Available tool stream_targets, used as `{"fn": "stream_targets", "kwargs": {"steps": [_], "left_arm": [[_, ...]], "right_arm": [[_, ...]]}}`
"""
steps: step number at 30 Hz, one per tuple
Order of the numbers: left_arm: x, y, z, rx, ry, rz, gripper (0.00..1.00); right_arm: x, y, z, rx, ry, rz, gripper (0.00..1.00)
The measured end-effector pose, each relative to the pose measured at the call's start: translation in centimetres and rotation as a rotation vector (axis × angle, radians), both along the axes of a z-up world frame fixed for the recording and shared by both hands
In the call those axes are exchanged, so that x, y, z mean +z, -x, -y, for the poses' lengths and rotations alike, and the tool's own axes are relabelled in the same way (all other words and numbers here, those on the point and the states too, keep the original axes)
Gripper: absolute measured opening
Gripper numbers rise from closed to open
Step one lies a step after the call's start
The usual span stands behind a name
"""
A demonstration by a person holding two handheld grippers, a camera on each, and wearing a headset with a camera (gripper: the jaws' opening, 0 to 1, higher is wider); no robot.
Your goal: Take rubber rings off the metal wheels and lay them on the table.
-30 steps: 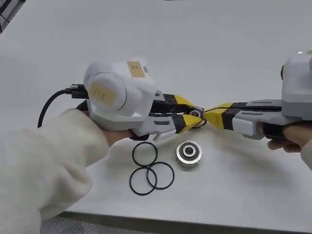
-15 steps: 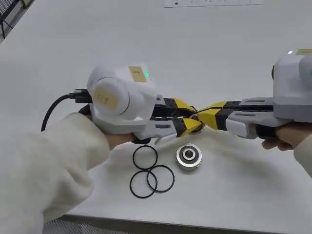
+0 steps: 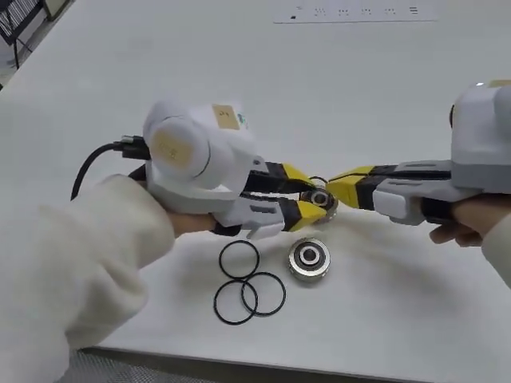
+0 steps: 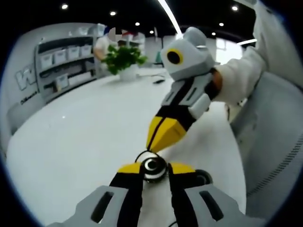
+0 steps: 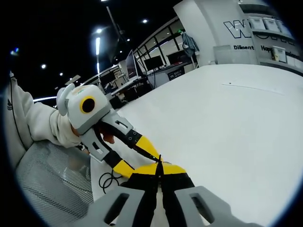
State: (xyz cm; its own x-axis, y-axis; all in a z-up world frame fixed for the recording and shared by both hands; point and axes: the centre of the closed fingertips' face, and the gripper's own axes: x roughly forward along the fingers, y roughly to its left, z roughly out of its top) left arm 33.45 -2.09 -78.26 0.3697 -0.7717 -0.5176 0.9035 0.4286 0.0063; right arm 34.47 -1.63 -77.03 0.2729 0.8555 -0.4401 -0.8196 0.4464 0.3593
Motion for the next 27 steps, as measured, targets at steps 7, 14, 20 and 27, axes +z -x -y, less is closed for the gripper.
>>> {"fn": "stream_targets", "kwargs": {"steps": [7,14,20,27], "left_arm": [[2.0,0.9,-1.2,-0.014,-0.035,-0.007,0.37],[4.7,2.2,-2.7,-0.024,-0.058,0.047,0.46],[6.3,3.9,-4.5,-0.029,-0.085,0.073,0.57],[8.2,5.4,-7.2,0.028,-0.098,0.104,0.67]], "right_arm": [[1.3,-0.1,-0.3,-0.002,-0.043,-0.001,0.0],[2.3,0.8,-1.0,0.044,-0.064,-0.002,0.0],[2.7,2.1,-1.9,0.096,-0.069,-0.005,0.0],[2.8,3.4,-3.0,0.152,-0.062,-0.02,0.0]]}}
